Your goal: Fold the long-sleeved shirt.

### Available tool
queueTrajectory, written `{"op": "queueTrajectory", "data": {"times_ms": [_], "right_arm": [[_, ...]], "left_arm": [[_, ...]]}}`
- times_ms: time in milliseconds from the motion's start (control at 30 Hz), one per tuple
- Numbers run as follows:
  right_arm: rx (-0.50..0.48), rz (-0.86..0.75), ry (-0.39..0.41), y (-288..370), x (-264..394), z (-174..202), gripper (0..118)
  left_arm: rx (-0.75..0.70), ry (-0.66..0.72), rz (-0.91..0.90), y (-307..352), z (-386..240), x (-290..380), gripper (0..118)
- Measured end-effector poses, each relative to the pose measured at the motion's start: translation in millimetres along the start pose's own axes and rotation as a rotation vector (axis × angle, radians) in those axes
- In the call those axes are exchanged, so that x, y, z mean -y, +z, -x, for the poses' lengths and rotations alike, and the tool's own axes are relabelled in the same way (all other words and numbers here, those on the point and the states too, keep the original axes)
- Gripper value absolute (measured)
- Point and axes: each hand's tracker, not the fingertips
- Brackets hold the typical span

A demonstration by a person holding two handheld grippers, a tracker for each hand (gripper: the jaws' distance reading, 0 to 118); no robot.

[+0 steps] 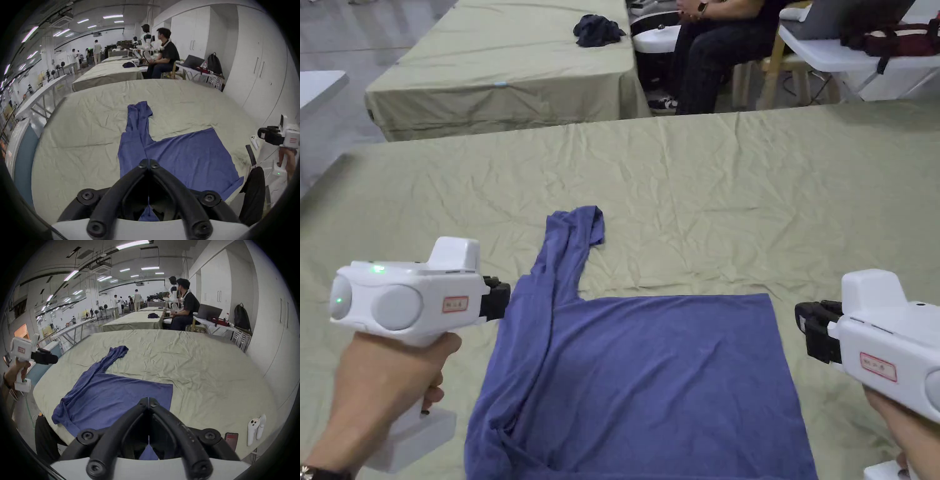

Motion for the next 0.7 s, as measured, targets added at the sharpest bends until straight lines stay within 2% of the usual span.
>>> {"op": "queueTrajectory", "data": {"times_ms": [167, 300, 333, 367, 400, 433, 467, 700], "right_arm": [[-0.017, 0.036, 0.009, -40.0, -16.0, -0.5, 1], [-0.031, 0.065, 0.012, -74.4, -25.3, -2.0, 1], [-0.035, 0.074, 0.011, -83.1, -26.3, -3.0, 1], [-0.037, 0.083, 0.01, -91.3, -26.5, -4.1, 1], [-0.038, 0.093, 0.008, -99.9, -26.4, -5.5, 1], [-0.04, 0.102, 0.005, -108.8, -25.5, -7.3, 1], [-0.039, 0.116, 0.003, -117.4, -24.4, -8.9, 1], [-0.028, 0.207, -0.001, -171.2, -5.9, -26.9, 1]], "left_arm": [[0.022, -0.033, 0.106, -84.4, 13.0, -53.6, 0], [0.058, 0.001, 0.134, -149.1, 22.8, -99.2, 0], [0.047, 0.005, 0.125, -163.9, 23.9, -110.1, 4], [0.03, 0.004, 0.114, -179.2, 26.2, -121.2, 16], [0.042, 0.013, 0.122, -196.8, 31.5, -132.9, 43], [0.054, 0.037, 0.139, -215.5, 35.8, -142.7, 61], [0.065, 0.057, 0.155, -232.7, 39.9, -150.7, 64], [-0.003, 0.05, 0.19, -339.2, 48.6, -178.5, 62]]}}
